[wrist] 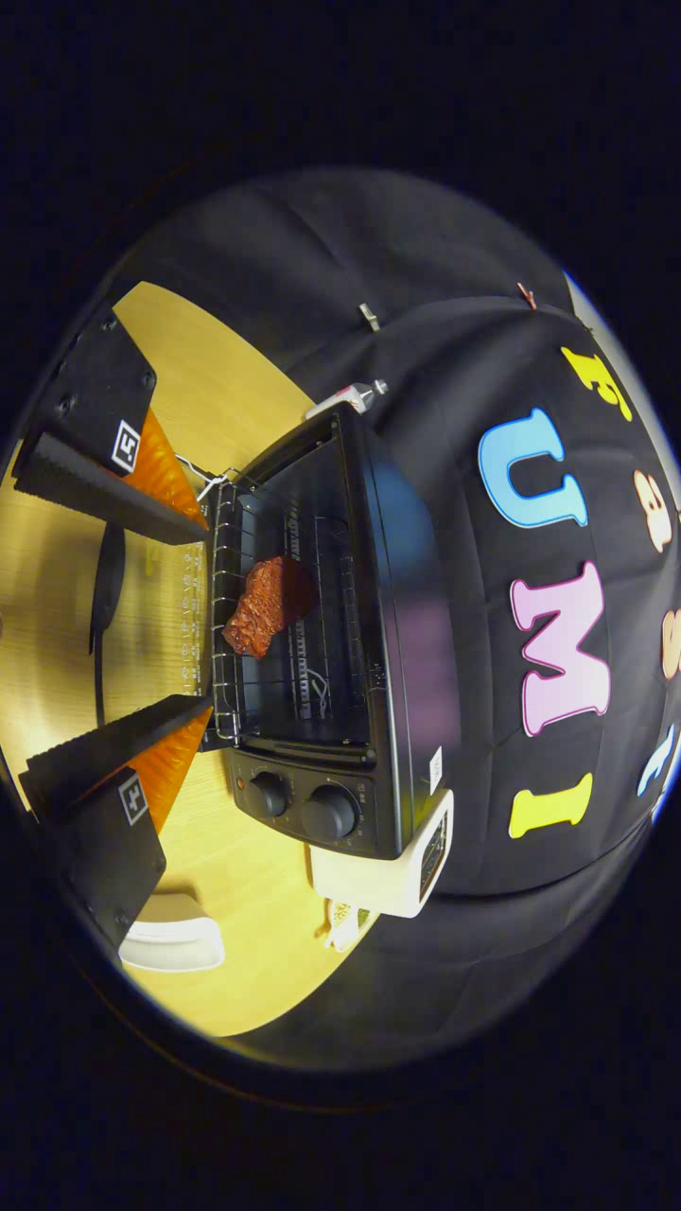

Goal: Open the toaster oven, put the food inside, and close the toaster oven door.

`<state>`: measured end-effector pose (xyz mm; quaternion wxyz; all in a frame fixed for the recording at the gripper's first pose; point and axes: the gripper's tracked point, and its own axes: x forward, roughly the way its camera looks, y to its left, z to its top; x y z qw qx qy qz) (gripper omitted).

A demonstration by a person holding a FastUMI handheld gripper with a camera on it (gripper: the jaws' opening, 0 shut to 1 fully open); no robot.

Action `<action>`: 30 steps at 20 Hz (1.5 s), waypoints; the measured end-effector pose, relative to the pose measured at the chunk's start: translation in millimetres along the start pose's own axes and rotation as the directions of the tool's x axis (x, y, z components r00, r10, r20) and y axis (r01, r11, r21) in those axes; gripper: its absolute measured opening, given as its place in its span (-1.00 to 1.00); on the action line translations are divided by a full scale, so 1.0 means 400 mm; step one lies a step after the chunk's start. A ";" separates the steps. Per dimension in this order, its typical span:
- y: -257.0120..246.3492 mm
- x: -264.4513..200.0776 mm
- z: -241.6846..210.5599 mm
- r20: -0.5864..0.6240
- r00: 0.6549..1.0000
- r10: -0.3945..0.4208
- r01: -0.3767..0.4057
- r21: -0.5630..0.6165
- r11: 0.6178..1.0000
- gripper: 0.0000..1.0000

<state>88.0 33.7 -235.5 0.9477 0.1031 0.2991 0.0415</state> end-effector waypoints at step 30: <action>0.035 0.014 -0.356 -0.367 0.916 -0.163 0.131 -0.112 0.985 0.92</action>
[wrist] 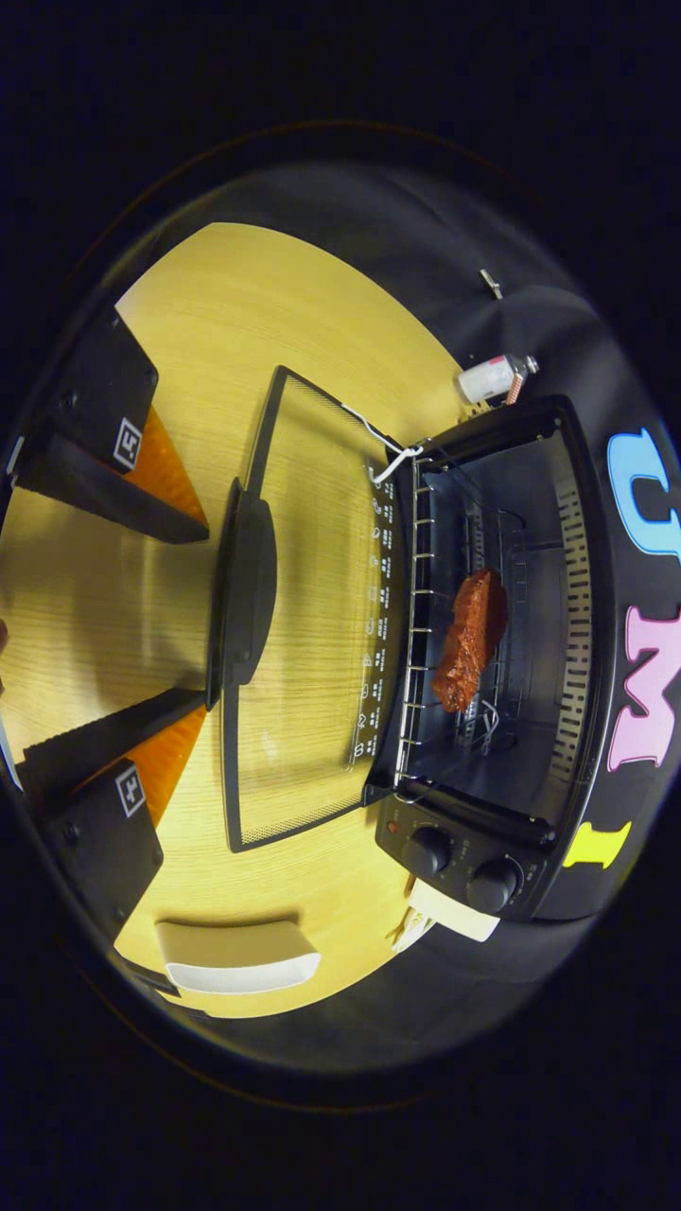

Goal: Open the toaster oven, put the food inside, and close the toaster oven door.

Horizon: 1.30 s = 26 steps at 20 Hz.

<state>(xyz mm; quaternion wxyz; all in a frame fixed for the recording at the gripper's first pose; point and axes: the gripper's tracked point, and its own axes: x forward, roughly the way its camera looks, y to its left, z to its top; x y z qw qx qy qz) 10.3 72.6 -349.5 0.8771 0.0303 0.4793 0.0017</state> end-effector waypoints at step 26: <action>-0.013 -0.347 0.377 0.463 0.881 0.098 -0.097 -0.026 0.995 0.98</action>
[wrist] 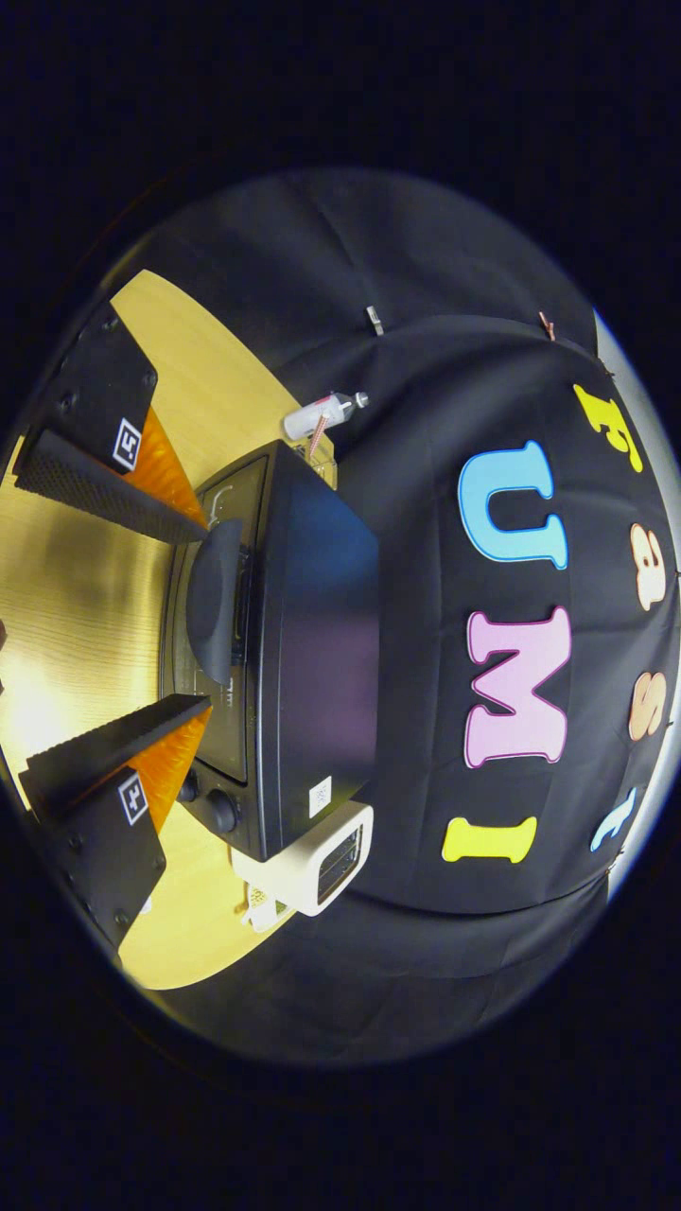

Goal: Open the toaster oven, put the food inside, and close the toaster oven door.

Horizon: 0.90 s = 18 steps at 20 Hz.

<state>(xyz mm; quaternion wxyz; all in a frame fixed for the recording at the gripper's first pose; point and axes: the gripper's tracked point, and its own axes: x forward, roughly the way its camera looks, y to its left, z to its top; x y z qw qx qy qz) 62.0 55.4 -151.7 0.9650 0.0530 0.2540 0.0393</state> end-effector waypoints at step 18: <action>-0.156 -0.382 0.275 0.313 0.945 -0.092 0.077 0.062 0.995 0.97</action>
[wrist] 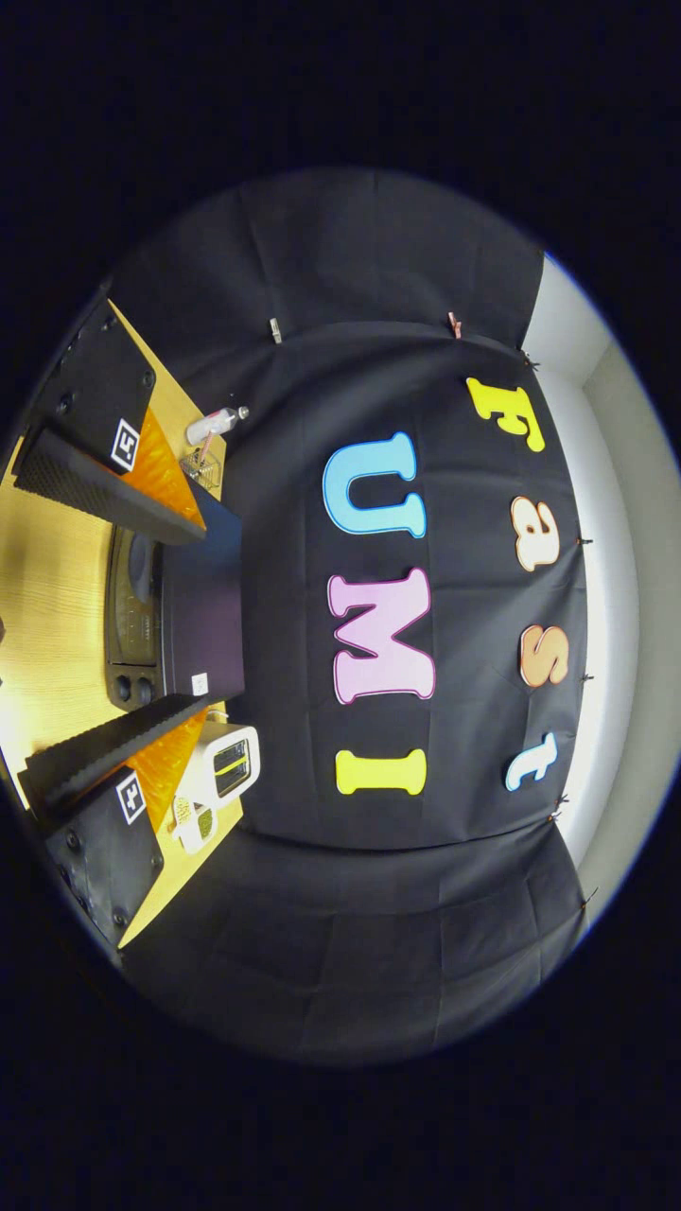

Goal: Open the toaster oven, put the food inside, and close the toaster oven door.

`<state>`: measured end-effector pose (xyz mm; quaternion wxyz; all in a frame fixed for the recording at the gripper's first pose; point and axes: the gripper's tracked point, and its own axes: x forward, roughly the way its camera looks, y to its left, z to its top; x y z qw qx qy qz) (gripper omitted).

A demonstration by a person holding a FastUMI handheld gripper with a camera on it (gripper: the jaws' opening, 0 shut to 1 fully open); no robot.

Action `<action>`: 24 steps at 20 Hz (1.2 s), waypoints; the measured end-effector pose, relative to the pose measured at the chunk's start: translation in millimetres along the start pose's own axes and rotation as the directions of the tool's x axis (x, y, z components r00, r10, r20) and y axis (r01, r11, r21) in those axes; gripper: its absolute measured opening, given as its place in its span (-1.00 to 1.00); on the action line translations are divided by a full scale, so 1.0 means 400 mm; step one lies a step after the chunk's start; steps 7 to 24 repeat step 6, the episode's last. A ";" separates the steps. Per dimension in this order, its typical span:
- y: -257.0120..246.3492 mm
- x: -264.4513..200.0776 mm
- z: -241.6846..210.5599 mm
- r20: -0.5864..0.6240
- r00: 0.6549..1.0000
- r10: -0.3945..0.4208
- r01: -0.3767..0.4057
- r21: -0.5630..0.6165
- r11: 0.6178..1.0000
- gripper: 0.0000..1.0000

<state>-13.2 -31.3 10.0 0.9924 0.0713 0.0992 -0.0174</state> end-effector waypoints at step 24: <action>-0.027 -0.005 0.011 0.005 1.000 -0.005 0.005 -0.023 1.000 0.97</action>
